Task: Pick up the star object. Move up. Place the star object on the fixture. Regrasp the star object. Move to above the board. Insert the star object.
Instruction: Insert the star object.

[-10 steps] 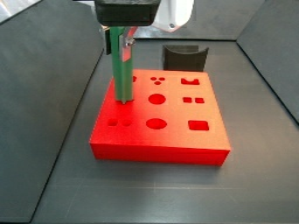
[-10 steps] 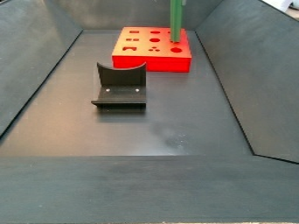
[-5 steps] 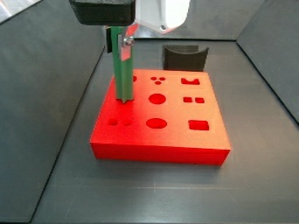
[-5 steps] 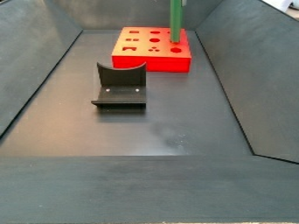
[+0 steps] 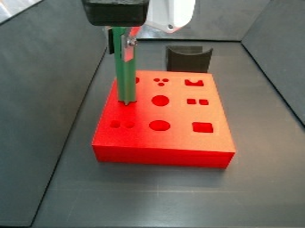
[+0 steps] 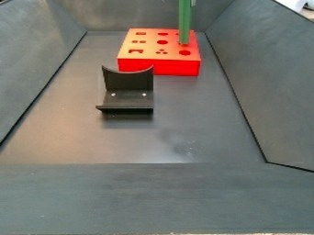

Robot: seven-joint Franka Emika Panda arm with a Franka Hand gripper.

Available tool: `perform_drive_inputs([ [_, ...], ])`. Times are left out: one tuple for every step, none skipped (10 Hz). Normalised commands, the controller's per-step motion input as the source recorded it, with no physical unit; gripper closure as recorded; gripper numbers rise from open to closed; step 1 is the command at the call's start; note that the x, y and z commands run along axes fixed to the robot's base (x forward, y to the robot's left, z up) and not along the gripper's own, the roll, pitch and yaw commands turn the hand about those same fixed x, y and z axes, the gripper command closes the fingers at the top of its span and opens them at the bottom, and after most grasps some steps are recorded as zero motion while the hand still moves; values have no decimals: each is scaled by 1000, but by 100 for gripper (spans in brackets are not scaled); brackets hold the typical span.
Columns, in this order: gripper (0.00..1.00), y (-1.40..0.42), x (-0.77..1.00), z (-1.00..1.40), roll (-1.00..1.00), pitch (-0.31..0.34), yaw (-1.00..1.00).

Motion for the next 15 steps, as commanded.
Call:
perform_drive_inputs([
  [100, 0, 0, -49, 0, 0, 229],
  [100, 0, 0, -80, 0, 0, 257],
  [100, 0, 0, -80, 0, 0, 280],
  [100, 0, 0, -37, 0, 0, 183],
  [100, -14, 0, 0, 0, 0, 43],
  [100, -20, 129, 0, 0, 27, 0],
  [100, 0, 194, 6, -13, 111, 0],
  [100, 0, 97, 0, -13, 63, 0],
  [100, 0, 49, 0, -1, 36, 0],
  [100, 0, 37, 0, 0, 14, 0],
  [100, 31, 6, -17, 0, -51, -31],
  [100, 3, -69, -363, 6, -413, -9],
  [100, 0, -31, -503, 9, -340, -26],
  [100, 0, 0, -389, 43, -260, -9],
  [100, 0, 0, -260, 54, -171, -3],
])
